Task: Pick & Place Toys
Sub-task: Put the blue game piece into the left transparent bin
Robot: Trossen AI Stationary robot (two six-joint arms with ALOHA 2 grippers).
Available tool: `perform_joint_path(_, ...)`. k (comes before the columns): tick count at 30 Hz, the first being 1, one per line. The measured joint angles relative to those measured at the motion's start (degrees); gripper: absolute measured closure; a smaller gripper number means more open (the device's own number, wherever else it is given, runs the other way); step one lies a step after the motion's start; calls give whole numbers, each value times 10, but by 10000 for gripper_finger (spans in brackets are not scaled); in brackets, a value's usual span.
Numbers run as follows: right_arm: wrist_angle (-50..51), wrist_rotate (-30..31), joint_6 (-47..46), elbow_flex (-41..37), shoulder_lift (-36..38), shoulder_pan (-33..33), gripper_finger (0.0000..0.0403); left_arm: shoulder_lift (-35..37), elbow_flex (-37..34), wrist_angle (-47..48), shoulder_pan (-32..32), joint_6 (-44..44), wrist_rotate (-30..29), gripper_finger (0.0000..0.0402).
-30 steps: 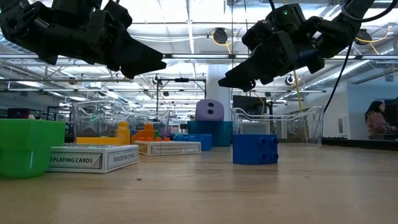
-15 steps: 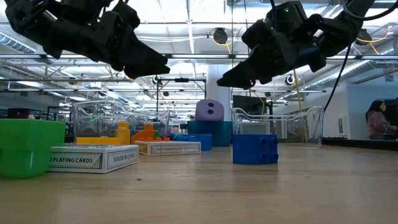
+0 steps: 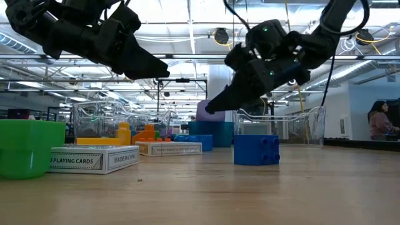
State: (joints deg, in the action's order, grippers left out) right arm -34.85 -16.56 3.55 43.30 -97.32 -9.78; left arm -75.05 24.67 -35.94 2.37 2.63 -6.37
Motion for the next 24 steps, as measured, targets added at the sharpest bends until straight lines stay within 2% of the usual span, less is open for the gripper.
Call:
perform_joint_path(8,19,0,0,35,-48,-8,190,0,0,20,0,-3,-2,154)
perform_joint_path(16,53,0,-28,34,-50,-41,190,0,0,20,0,-5,-2,161)
perform_joint_path(24,50,-2,-29,34,-69,-44,190,0,0,19,0,-6,-2,173)
